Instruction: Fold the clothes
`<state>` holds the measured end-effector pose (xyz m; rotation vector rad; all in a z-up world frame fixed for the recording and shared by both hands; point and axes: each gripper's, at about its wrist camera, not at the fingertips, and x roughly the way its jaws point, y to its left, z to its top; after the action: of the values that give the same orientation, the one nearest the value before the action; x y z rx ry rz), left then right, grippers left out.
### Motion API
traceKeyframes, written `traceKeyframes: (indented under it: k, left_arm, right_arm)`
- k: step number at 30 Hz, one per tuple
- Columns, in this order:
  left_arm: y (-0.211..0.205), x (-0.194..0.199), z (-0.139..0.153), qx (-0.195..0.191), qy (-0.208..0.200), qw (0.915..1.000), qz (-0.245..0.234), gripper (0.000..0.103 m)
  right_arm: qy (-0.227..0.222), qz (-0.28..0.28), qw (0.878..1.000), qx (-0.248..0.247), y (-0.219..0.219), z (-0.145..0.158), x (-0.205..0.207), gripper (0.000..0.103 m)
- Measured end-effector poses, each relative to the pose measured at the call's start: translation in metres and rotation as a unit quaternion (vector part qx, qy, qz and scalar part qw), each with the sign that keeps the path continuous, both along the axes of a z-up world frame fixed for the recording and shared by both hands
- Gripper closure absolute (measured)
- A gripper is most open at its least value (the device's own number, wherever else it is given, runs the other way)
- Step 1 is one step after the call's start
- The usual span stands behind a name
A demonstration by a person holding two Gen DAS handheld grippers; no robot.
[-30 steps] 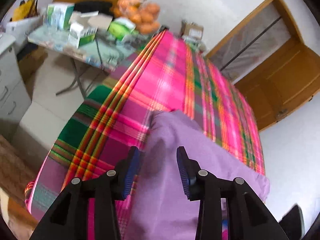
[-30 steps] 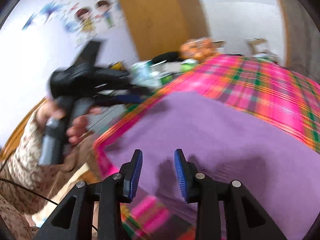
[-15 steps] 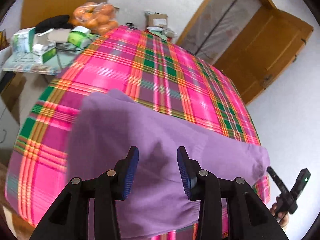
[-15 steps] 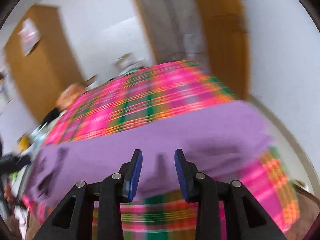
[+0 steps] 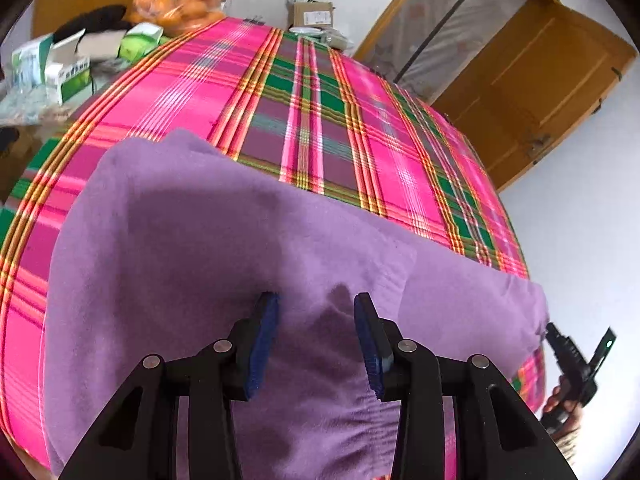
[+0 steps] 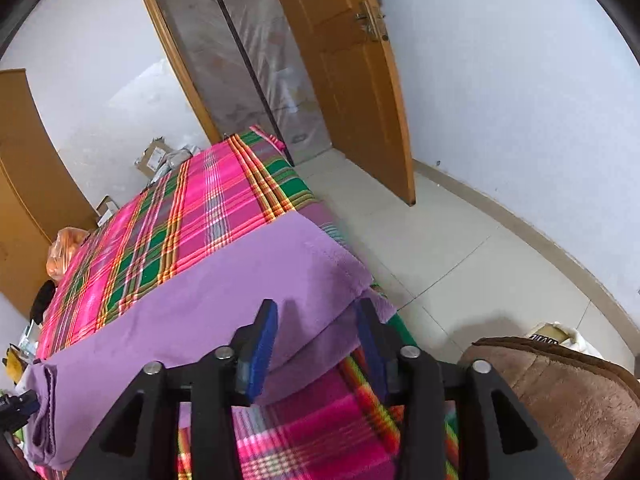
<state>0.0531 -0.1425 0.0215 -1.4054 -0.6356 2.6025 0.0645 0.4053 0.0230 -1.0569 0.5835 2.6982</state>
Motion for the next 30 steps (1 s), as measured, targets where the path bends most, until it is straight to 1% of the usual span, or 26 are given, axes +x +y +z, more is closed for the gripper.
traceKeyframes:
  k: [4,6,8,9,10,11,12,17,20,22,25,27,29,30]
  left_arm:
    - [0.013,-0.004,0.0,-0.043,0.005,0.9991,-0.003,0.062]
    - [0.016,-0.006,-0.002,-0.052,0.005,0.9986,0.0,0.062]
    - [0.015,-0.006,-0.003,-0.052,0.008,0.9986,0.003,0.062]
    - [0.014,-0.006,-0.003,-0.05,0.009,0.9987,0.005,0.062]
    - [0.013,-0.006,-0.004,-0.046,0.009,0.9989,0.005,0.062]
    - [0.012,-0.006,-0.004,-0.042,0.01,0.9991,0.006,0.062]
    - [0.01,-0.006,-0.004,-0.037,0.01,0.9992,0.007,0.062]
    - [0.008,-0.007,-0.005,-0.024,0.01,0.9996,0.009,0.061]
    - [0.007,-0.007,-0.004,-0.02,0.007,0.9997,0.011,0.061]
    - [0.007,-0.007,-0.004,-0.019,0.003,0.9998,0.011,0.061]
    - [0.005,-0.008,-0.004,-0.009,-0.002,0.9999,0.011,0.061]
    - [0.002,-0.008,-0.004,0.002,-0.007,0.9999,0.013,0.061]
    - [-0.001,-0.009,-0.005,0.011,-0.011,0.9998,0.014,0.061]
    - [0.0,-0.009,-0.005,0.011,-0.012,0.9998,0.014,0.061]
  right_arm:
    - [-0.006,0.002,1.0,0.009,0.002,-0.006,-0.016,0.059]
    - [-0.008,-0.001,1.0,0.022,0.0,-0.006,-0.019,0.06]
    - [-0.007,-0.003,1.0,0.022,-0.001,-0.006,-0.021,0.06]
    - [-0.007,-0.005,1.0,0.023,-0.002,-0.006,-0.021,0.066]
    - [-0.006,-0.004,1.0,0.027,-0.003,-0.006,-0.021,0.077]
    - [-0.004,-0.003,0.999,0.032,-0.003,-0.005,-0.023,0.084]
    - [-0.003,-0.003,0.999,0.034,-0.003,-0.004,-0.023,0.097]
    - [0.032,-0.002,0.998,0.048,-0.004,0.011,-0.013,0.099]
    - [0.055,-0.007,0.997,0.047,-0.003,0.027,0.001,0.099]
    - [0.057,-0.008,0.997,0.046,0.0,0.033,0.007,0.099]
    - [0.03,-0.015,0.999,0.042,0.005,0.022,0.007,0.099]
    - [-0.007,-0.018,0.999,0.026,0.012,0.006,0.001,0.099]
    - [-0.022,-0.026,0.999,0.012,0.016,-0.006,0.0,0.098]
    - [-0.024,-0.026,0.999,0.013,0.016,-0.007,0.001,0.097]
